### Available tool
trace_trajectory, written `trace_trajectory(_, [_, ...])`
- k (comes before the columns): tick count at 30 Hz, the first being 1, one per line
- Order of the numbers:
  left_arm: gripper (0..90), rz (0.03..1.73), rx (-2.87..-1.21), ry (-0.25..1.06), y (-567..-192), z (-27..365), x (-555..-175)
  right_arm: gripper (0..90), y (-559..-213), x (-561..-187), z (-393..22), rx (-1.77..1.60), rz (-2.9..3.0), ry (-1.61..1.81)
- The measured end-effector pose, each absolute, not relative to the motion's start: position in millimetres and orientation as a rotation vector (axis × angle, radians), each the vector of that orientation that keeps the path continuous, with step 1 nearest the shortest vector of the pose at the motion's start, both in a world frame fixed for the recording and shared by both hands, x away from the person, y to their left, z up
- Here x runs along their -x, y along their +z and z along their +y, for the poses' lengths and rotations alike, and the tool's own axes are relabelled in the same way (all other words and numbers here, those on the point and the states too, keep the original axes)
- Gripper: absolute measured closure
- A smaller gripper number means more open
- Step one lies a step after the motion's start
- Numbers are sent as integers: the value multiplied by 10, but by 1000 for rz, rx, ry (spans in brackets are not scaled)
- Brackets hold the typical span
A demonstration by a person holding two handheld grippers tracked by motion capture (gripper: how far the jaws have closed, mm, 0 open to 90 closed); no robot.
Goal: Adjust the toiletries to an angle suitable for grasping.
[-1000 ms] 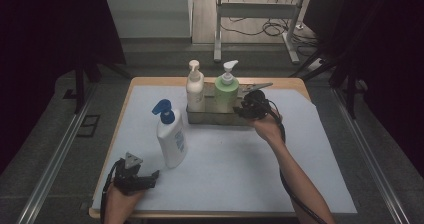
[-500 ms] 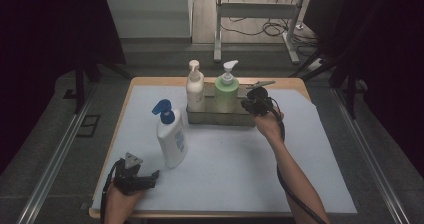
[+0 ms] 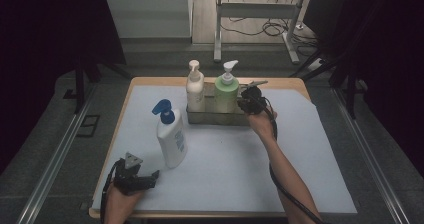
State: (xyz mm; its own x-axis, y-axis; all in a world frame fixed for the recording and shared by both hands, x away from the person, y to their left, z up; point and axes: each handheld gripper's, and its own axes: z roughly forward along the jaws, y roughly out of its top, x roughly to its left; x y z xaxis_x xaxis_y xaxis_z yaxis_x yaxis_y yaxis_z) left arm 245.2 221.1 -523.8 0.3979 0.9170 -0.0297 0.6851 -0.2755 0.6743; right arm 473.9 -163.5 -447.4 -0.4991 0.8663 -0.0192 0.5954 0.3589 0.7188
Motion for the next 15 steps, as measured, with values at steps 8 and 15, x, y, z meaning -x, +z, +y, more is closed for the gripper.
trace_trajectory(8, [115, 1363, -2050, 494, -5238, 2211, -2452, 887, -4498, -4777, -1595, -1292, 2237, 943])
trace_trajectory(15, [115, 1363, -2051, 495, -5238, 2211, -2453, 888, -4507, -4781, -1564, -1300, 2240, 967])
